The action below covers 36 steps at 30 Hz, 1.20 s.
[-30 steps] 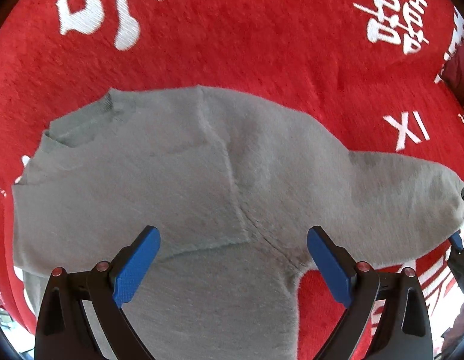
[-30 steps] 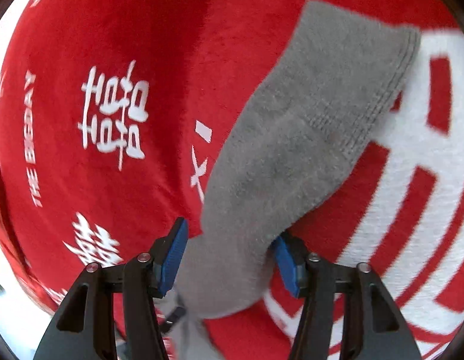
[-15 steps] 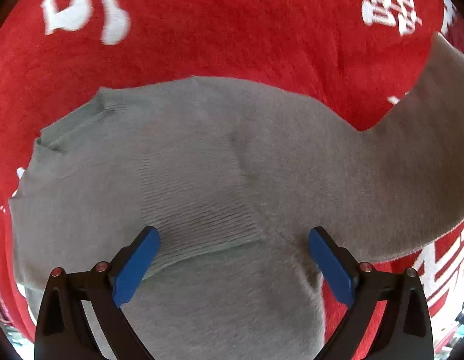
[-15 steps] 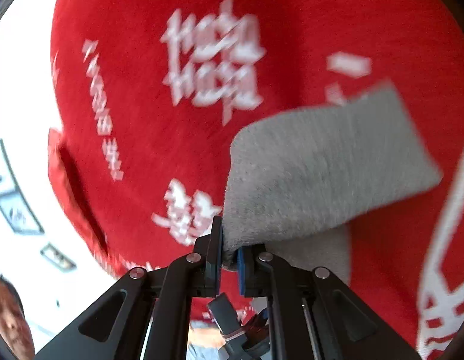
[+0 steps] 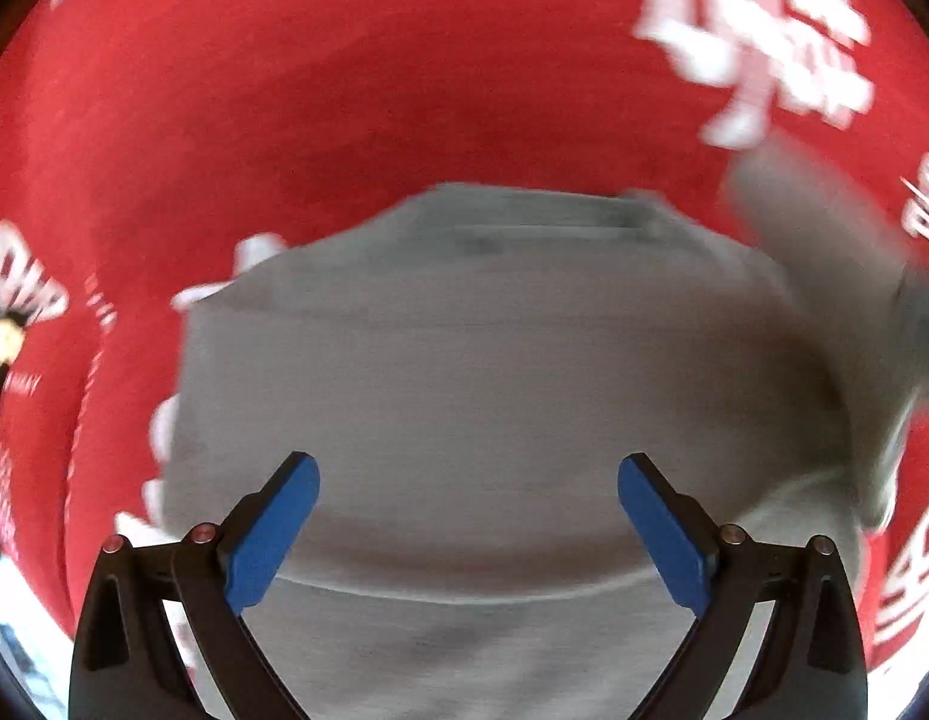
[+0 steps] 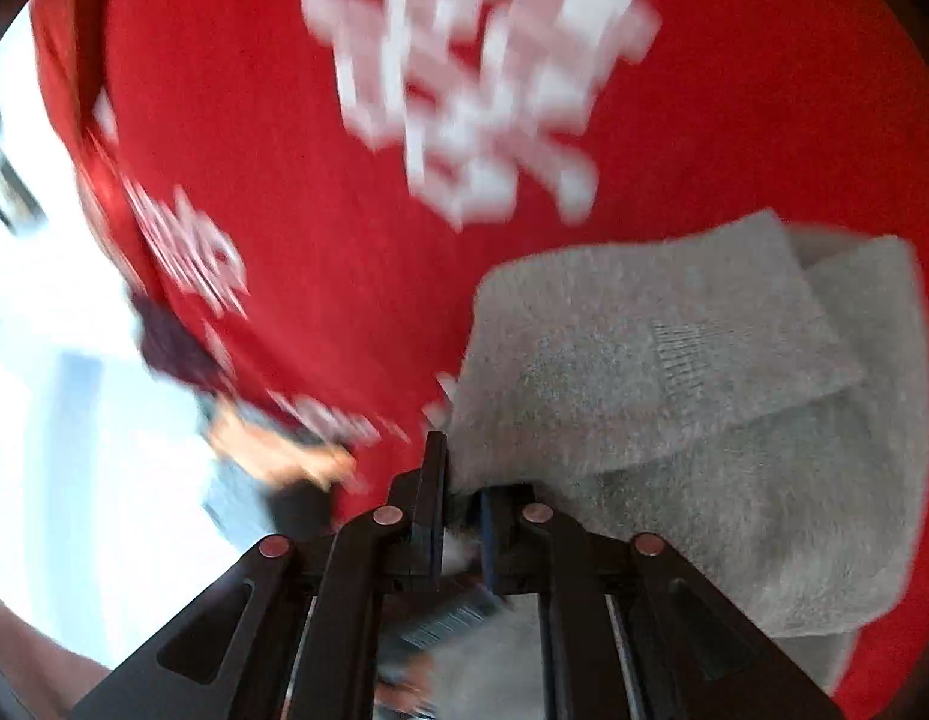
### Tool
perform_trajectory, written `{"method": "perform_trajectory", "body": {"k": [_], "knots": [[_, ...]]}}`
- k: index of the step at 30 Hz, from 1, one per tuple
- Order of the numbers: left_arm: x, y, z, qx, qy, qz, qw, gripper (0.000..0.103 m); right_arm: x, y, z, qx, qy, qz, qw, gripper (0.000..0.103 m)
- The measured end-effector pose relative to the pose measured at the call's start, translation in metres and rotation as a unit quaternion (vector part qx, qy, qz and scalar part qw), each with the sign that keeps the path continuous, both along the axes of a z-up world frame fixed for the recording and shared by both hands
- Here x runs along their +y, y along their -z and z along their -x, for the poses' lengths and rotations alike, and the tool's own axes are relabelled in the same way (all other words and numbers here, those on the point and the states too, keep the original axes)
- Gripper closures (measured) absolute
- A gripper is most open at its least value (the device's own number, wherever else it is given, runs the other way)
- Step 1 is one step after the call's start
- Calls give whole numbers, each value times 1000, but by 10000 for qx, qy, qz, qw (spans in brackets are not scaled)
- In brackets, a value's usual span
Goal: Fold small clothes
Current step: 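Carry the held sleeve with the right gripper across the sweater body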
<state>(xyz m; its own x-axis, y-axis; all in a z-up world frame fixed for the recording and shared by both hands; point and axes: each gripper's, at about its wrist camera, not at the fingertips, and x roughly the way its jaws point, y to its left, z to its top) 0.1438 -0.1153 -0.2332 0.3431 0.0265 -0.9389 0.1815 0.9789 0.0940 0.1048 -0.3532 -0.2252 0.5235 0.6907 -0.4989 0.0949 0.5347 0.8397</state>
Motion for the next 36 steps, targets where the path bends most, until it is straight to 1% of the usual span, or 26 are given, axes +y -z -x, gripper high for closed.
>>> {"method": "perform_trajectory", "body": {"k": [2, 3, 4, 5, 6, 8, 10, 11, 12, 13, 14, 15, 17, 19, 20, 22, 23, 25, 26, 27, 28, 29, 31, 32, 34, 36], "knots": [[35, 5, 1, 71, -240, -84, 9997, 3, 33, 20, -11, 394, -296, 568, 9972, 89], [48, 7, -1, 125, -348, -110, 9993, 3, 48, 34, -15, 695, -429, 910, 9925, 83], [62, 8, 0, 164, -452, -99, 9988, 3, 58, 46, -17, 984, -497, 1191, 9867, 73], [66, 12, 6, 173, -508, -72, 9985, 3, 62, 52, -17, 1147, -474, 1328, 9833, 53], [70, 9, 10, 175, -541, -56, 9984, 3, 62, 54, -15, 1114, -344, 1198, 9859, 48], [86, 8, 15, 191, -555, -34, 9983, 3, 54, 50, -11, 1100, -6, 1009, 9888, 42], [99, 11, 17, 232, -553, 4, 9982, 3, 40, 45, -6, 1110, 452, 919, 9885, 42], [105, 11, 19, 258, -565, 29, 9981, 3, 29, 43, -3, 1165, 818, 840, 9862, 42], [110, 15, 16, 277, -581, 52, 9979, 3, 22, 43, -2, 1218, 1038, 745, 9843, 45], [113, 15, 17, 290, -606, 81, 9977, 3, 15, 45, -1, 1309, 1274, 599, 9814, 52], [114, 12, 18, 291, -644, 133, 9974, 3, 9, 46, -3, 1396, 1469, 446, 9782, 81], [116, 10, 18, 286, -667, 165, 9972, 3, 9, 43, -6, 1409, 1507, 467, 9774, 94], [124, 8, 15, 253, -702, 220, 9970, 3, 20, 29, -19, 1178, 1308, 710, 9818, 94], [131, 6, 16, 214, -726, 244, 9968, 3, 46, 14, -33, 823, 743, 1117, 9875, 94], [136, 6, 16, 205, -751, 233, 9967, 3, 65, 8, -39, 668, 421, 1316, 9881, 94], [144, 6, 17, 221, -817, 187, 9962, 3, 109, -1, -49, 387, -259, 1831, 9820, 92], [149, 7, 17, 235, -874, 164, 9958, 3, 129, -3, -51, 300, -544, 2111, 9755, 91], [161, 9, 17, 244, -997, 159, 9946, 3, 168, 5, -53, 327, -1137, 2531, 9602, 65], [167, 9, 17, 241, -1052, 149, 9941, 3, 177, 10, -51, 396, -1316, 2618, 9553, 37], [171, 9, 18, 242, -1087, 131, 9937, 3, 189, 14, -49, 454, -1482, 2695, 9505, 33], [173, 8, 19, 243, -1116, 114, 9934, 3, 193, 17, -45, 452, -1554, 2716, 9487, 33], [177, 7, 20, 234, -1137, 108, 9932, 3, 196, 15, -40, 442, -1575, 2716, 9484, 33], [180, 6, 21, 235, -1142, 129, 9931, 3, 184, 14, -24, 516, -1435, 2616, 9530, 33], [180, 5, 21, 246, -1123, 188, 9932, 3, 176, 14, -18, 597, -1292, 2533, 9569, 33], [176, 3, 20, 260, -1047, 362, 9935, 3, 138, 13, 0, 838, -813, 2342, 9652, 33], [167, 0, 19, 248, -928, 507, 9941, 3, 97, 12, 21, 1156, -94, 2272, 9669, 33]]}}
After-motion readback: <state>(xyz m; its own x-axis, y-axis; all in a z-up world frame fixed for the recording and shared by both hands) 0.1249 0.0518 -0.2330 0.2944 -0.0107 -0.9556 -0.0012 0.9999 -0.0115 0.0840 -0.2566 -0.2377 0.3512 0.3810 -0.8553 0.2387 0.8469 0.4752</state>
